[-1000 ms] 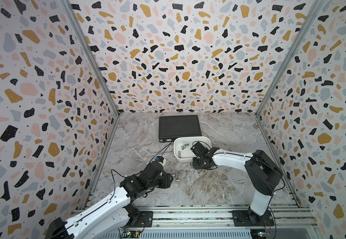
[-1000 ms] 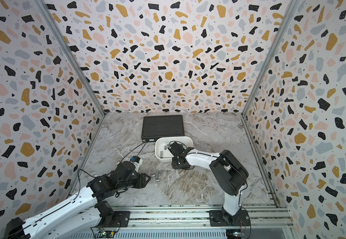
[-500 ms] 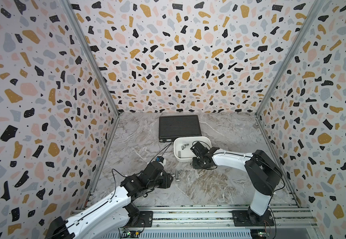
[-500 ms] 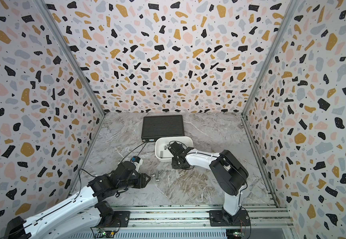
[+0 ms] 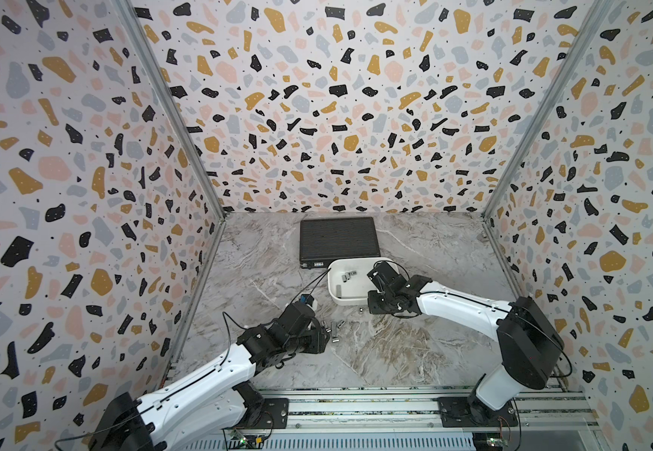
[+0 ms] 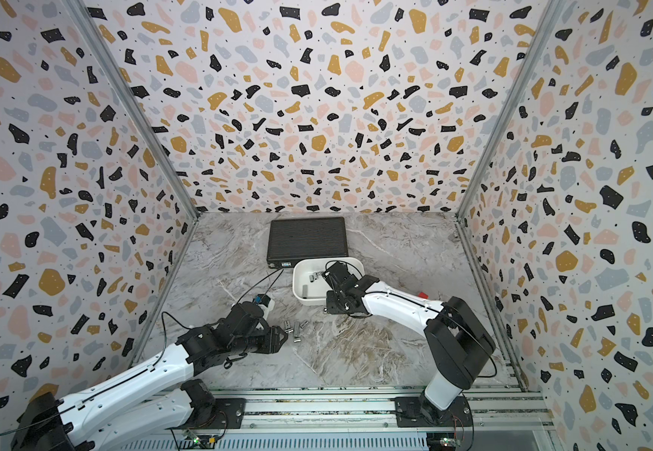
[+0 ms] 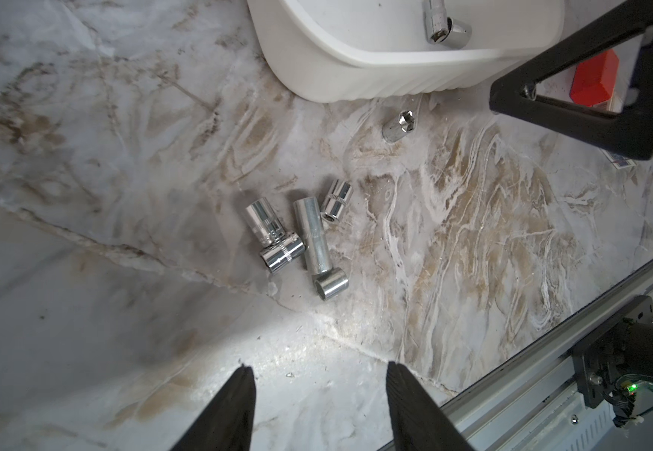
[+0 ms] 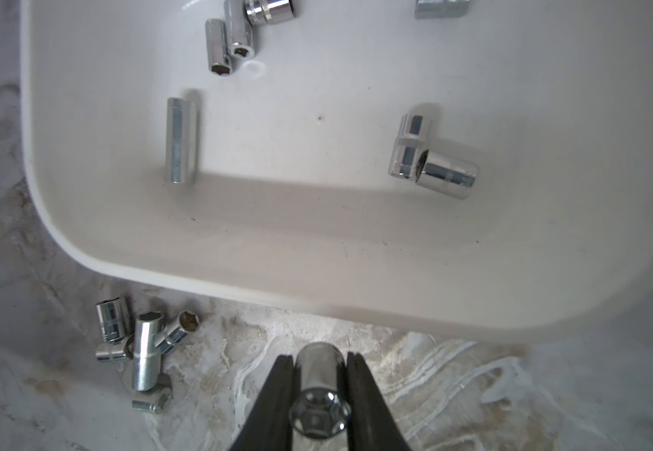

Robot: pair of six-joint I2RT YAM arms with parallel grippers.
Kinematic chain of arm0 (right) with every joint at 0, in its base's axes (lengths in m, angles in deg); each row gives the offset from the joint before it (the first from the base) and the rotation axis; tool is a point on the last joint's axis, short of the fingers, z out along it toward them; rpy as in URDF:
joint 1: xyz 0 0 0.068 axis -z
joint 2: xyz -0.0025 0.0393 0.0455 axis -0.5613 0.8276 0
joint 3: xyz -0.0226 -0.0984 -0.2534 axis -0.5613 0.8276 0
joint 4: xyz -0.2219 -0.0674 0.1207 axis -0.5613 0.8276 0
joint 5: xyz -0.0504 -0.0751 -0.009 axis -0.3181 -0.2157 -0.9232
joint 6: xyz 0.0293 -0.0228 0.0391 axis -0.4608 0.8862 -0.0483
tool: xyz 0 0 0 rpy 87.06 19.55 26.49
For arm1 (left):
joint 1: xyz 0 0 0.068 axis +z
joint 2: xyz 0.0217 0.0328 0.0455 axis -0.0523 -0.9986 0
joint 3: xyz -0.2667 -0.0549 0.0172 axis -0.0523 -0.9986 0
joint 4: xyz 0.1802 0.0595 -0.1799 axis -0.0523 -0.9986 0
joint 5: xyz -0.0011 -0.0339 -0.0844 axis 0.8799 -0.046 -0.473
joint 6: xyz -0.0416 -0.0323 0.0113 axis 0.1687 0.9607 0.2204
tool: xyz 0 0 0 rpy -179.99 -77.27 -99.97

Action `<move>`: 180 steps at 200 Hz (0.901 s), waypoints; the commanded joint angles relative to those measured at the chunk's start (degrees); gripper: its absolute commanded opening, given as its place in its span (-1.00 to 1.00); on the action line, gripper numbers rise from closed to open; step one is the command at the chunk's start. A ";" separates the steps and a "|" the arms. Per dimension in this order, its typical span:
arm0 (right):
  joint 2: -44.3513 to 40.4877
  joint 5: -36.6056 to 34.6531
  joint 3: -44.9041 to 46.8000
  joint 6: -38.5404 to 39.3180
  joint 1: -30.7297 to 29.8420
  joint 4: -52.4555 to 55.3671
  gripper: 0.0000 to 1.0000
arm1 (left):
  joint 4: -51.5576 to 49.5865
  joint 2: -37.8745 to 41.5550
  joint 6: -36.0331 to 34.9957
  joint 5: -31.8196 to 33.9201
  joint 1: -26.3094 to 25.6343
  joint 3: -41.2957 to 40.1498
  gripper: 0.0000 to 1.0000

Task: Put the socket on the desktop into the storage box
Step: Place the socket head in the storage box.

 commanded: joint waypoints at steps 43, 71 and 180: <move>-5.82 0.73 -1.55 3.49 2.61 3.54 -0.70 | 6.15 -6.10 -0.49 0.87 -0.19 6.76 0.15; -5.16 2.17 -3.73 4.86 4.95 4.08 -0.70 | 7.25 -9.17 -0.53 0.66 -0.24 9.22 0.15; 7.28 8.03 -15.47 7.68 12.36 4.70 -0.68 | 7.66 -18.62 -2.03 2.16 0.24 17.45 0.15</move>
